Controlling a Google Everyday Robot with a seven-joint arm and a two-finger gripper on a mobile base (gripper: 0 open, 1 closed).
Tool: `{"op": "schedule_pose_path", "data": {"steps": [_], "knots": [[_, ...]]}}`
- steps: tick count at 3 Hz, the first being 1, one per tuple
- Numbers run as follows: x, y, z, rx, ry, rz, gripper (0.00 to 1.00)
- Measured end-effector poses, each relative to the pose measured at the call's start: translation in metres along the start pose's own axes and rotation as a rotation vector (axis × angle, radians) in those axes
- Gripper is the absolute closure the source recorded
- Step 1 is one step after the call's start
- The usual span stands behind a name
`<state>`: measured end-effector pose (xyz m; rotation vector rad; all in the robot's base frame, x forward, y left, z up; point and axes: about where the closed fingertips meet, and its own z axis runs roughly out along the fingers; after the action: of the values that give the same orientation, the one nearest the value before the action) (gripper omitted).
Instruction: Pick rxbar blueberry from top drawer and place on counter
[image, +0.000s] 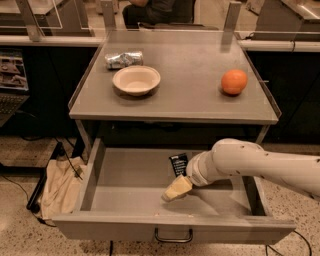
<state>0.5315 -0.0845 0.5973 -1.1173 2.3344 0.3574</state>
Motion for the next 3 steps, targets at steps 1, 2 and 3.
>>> {"op": "schedule_pose_path", "data": {"steps": [1,2,3], "knots": [[0.004,-0.003,0.004,0.018,0.01,0.011,0.0],[0.008,-0.005,0.008,0.025,0.019,0.019,0.0],[0.016,-0.005,0.014,0.025,0.051,0.037,0.0]]}}
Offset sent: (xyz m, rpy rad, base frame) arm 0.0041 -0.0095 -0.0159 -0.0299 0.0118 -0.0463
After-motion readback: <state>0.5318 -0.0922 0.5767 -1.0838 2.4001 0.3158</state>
